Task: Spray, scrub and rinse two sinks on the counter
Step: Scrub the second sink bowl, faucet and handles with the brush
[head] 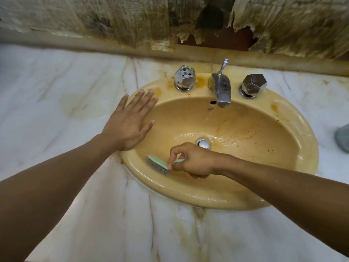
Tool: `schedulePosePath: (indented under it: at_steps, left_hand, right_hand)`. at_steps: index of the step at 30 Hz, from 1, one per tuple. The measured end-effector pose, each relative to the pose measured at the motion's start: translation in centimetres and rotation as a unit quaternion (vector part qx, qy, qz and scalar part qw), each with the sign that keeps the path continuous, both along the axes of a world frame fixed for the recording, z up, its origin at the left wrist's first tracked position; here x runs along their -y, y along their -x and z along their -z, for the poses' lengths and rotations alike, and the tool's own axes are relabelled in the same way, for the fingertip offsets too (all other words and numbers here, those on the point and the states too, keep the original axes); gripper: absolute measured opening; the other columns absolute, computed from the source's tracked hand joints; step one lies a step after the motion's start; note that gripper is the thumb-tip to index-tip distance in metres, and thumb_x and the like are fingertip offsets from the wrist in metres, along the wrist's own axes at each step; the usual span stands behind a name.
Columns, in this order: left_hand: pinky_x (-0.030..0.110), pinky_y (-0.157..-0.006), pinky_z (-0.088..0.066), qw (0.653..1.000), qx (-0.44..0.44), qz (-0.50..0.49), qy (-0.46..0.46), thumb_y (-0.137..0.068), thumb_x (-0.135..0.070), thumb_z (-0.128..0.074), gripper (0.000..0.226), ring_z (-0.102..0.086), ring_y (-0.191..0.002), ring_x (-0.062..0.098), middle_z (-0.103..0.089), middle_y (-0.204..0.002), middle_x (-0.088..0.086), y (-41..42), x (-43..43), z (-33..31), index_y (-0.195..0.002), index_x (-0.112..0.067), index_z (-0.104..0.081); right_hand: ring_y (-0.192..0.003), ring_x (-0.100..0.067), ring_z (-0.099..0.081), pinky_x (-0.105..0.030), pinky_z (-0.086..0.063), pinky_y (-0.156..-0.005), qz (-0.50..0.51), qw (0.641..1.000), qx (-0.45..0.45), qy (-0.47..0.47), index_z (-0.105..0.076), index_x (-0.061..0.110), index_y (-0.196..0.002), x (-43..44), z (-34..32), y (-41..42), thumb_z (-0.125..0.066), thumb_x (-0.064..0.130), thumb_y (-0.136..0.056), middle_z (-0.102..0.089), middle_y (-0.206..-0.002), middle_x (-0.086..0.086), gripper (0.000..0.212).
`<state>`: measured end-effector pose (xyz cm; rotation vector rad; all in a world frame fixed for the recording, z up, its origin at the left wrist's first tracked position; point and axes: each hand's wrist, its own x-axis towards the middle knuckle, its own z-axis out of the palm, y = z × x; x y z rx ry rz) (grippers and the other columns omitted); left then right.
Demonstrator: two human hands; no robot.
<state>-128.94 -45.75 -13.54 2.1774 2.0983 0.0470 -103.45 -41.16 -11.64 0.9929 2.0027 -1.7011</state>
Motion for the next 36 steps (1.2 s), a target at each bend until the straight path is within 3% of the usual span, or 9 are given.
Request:
schedulePosePath:
  at_steps: [6, 9, 12, 15, 19, 25, 28, 32, 36]
  left_hand:
    - [0.05, -0.128, -0.002, 1.0, -0.006, 0.0, 0.001, -0.102, -0.059, -0.02, 0.072, 0.014, -0.157, 0.011, 0.009, -0.172, -0.01, 0.0, -0.3, 0.1, -0.165, -0.031, -0.001]
    - [0.051, -0.128, -0.003, 1.0, -0.016, 0.002, 0.0, -0.101, -0.061, -0.021, 0.073, 0.013, -0.158, 0.013, 0.009, -0.172, -0.008, -0.1, -0.6, 0.2, -0.165, -0.032, 0.0]
    - [0.051, -0.128, -0.004, 1.0, -0.019, 0.002, -0.004, -0.101, -0.061, -0.022, 0.073, 0.012, -0.158, 0.013, 0.008, -0.172, -0.008, -0.1, -0.6, 0.2, -0.165, -0.032, 0.0]
    - [0.051, -0.128, -0.004, 1.0, -0.017, 0.003, -0.006, -0.101, -0.062, -0.021, 0.073, 0.011, -0.158, 0.013, 0.008, -0.172, -0.008, 0.0, -0.5, 0.3, -0.165, -0.032, -0.002]
    - [0.052, -0.128, -0.005, 1.0, -0.02, -0.004, -0.009, -0.101, -0.062, -0.021, 0.074, 0.011, -0.158, 0.014, 0.008, -0.173, -0.007, -0.4, -0.6, 0.3, -0.165, -0.031, -0.002]
    - [0.049, -0.128, -0.004, 1.0, -0.015, -0.014, -0.013, -0.103, -0.059, -0.02, 0.07, 0.011, -0.158, 0.011, 0.007, -0.172, -0.01, -0.6, -0.5, 0.4, -0.165, -0.032, -0.002]
    - [0.048, -0.129, -0.003, 1.0, -0.009, -0.015, -0.014, -0.106, -0.055, -0.016, 0.065, 0.011, -0.158, 0.01, 0.006, -0.172, -0.011, -0.6, -0.5, 0.4, -0.165, -0.032, -0.004]
    - [0.049, -0.128, -0.004, 1.0, -0.011, -0.018, -0.016, -0.106, -0.05, -0.013, 0.062, 0.009, -0.158, 0.01, 0.005, -0.172, -0.011, -0.7, -0.7, 0.5, -0.165, -0.031, -0.005]
    - [0.048, -0.128, -0.005, 1.0, -0.007, -0.011, -0.017, -0.107, -0.044, -0.014, 0.06, 0.007, -0.158, 0.011, 0.002, -0.173, -0.009, -0.4, -0.6, 0.4, -0.165, -0.03, -0.007]
  right_hand:
    - [-0.038, -0.018, -0.032, -0.022, -0.026, -0.041, -0.063, 0.993, 0.094, 0.025, -0.068, 0.023, -0.092, -3.1, -1.9, -7.8, -0.07, 0.027, -0.095, -0.044, -0.048, 0.001, 0.006]
    - [-0.041, -0.018, -0.038, -0.023, -0.031, -0.043, -0.033, 0.998, 0.047, -0.019, -0.069, 0.026, -0.09, -1.7, -0.7, -5.9, -0.072, 0.029, -0.093, -0.06, -0.07, 0.002, 0.005]
    - [-0.04, -0.019, -0.036, -0.02, -0.028, -0.041, -0.007, 1.0, 0.02, 0.011, -0.068, 0.02, -0.095, -0.4, -0.2, -3.4, -0.07, 0.026, -0.095, -0.049, -0.061, -0.005, 0.007]
    - [-0.04, -0.018, -0.03, -0.019, -0.025, -0.042, -0.057, 0.992, 0.108, 0.045, -0.068, 0.017, -0.095, -3.1, -2.0, -5.6, -0.068, 0.023, -0.095, -0.039, -0.05, -0.001, 0.006]
    - [-0.044, -0.017, -0.033, -0.019, -0.026, -0.044, -0.115, 0.969, 0.22, -0.015, -0.069, 0.019, -0.092, -5.5, -2.4, -8.6, -0.067, 0.025, -0.092, -0.042, -0.056, 0.0, 0.006]
    - [-0.041, -0.02, -0.042, -0.02, -0.034, -0.04, -0.016, 0.996, 0.073, -0.052, -0.067, 0.016, -0.093, -0.2, 1.1, -1.2, -0.062, 0.023, -0.095, -0.053, -0.068, -0.004, 0.008]
    - [-0.04, -0.017, -0.034, -0.018, -0.027, -0.042, -0.058, 0.992, 0.11, 0.018, -0.067, 0.015, -0.096, -3.0, -0.7, -4.0, -0.065, 0.023, -0.096, -0.042, -0.054, -0.001, 0.008]
    - [-0.042, -0.018, -0.035, -0.019, -0.028, -0.043, -0.058, 0.982, 0.178, -0.041, -0.07, 0.022, -0.091, -3.8, 0.6, -6.7, -0.062, 0.02, -0.094, -0.044, -0.06, -0.002, 0.009]
    - [-0.038, -0.017, -0.032, -0.018, -0.026, -0.041, 0.033, 0.998, 0.034, 0.033, -0.066, 0.017, -0.092, -0.2, 1.7, -1.7, -0.065, 0.021, -0.097, -0.039, -0.05, -0.002, 0.006]
